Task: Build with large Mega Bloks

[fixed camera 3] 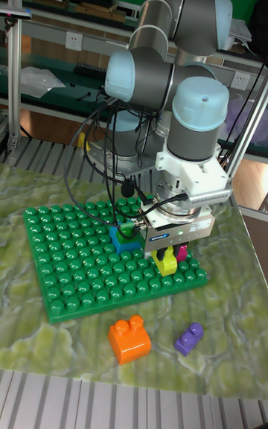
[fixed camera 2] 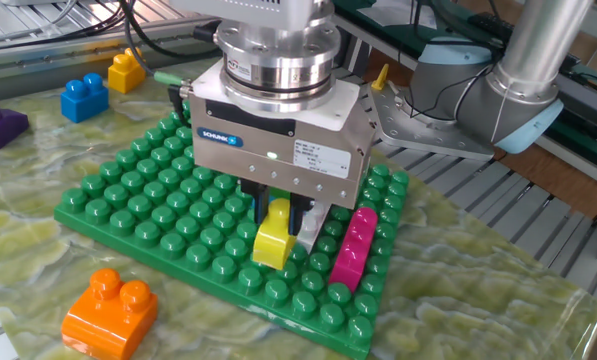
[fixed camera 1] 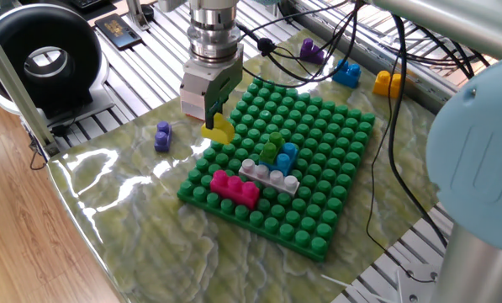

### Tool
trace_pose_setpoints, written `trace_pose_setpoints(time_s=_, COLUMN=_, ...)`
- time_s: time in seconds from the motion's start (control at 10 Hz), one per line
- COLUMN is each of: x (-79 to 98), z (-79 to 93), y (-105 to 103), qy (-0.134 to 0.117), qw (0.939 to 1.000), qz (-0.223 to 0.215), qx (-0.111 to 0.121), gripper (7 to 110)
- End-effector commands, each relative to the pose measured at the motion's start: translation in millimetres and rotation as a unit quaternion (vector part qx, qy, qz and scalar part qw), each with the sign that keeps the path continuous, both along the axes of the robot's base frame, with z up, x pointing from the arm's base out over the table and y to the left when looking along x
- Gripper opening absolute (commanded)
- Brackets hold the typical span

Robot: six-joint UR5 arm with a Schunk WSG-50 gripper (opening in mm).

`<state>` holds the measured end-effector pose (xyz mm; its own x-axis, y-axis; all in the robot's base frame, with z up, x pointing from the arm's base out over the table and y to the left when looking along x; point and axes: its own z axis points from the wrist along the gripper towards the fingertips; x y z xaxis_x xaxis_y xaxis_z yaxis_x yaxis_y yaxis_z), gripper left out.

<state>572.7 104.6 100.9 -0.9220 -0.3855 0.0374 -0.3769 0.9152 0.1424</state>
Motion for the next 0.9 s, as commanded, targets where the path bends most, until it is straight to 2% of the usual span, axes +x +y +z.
trace_pose_setpoints(time_s=0.0, x=11.9, z=0.0, y=-4, qy=-0.021, qw=0.9995, qz=-0.024, qx=-0.008, gripper=7)
trace_pose_setpoints(time_s=0.3, x=11.5, z=-0.2, y=-6, qy=-0.020, qw=0.9992, qz=-0.033, qx=-0.013, gripper=7)
trace_pose_setpoints(time_s=0.4, x=11.9, z=-0.8, y=-13, qy=-0.021, qw=0.9989, qz=-0.032, qx=-0.027, gripper=7)
trace_pose_setpoints(time_s=0.5, x=4.8, z=2.3, y=-24, qy=-0.024, qw=0.9984, qz=-0.028, qx=-0.044, gripper=7)
trace_pose_setpoints(time_s=0.6, x=0.1, z=6.1, y=-43, qy=-0.031, qw=0.9982, qz=-0.014, qx=-0.050, gripper=7)
trace_pose_setpoints(time_s=0.7, x=-5.0, z=11.3, y=-63, qy=-0.032, qw=0.9981, qz=0.006, qx=-0.052, gripper=7)
trace_pose_setpoints(time_s=0.8, x=-10.3, z=13.3, y=-89, qy=-0.035, qw=0.9970, qz=0.024, qx=-0.065, gripper=7)
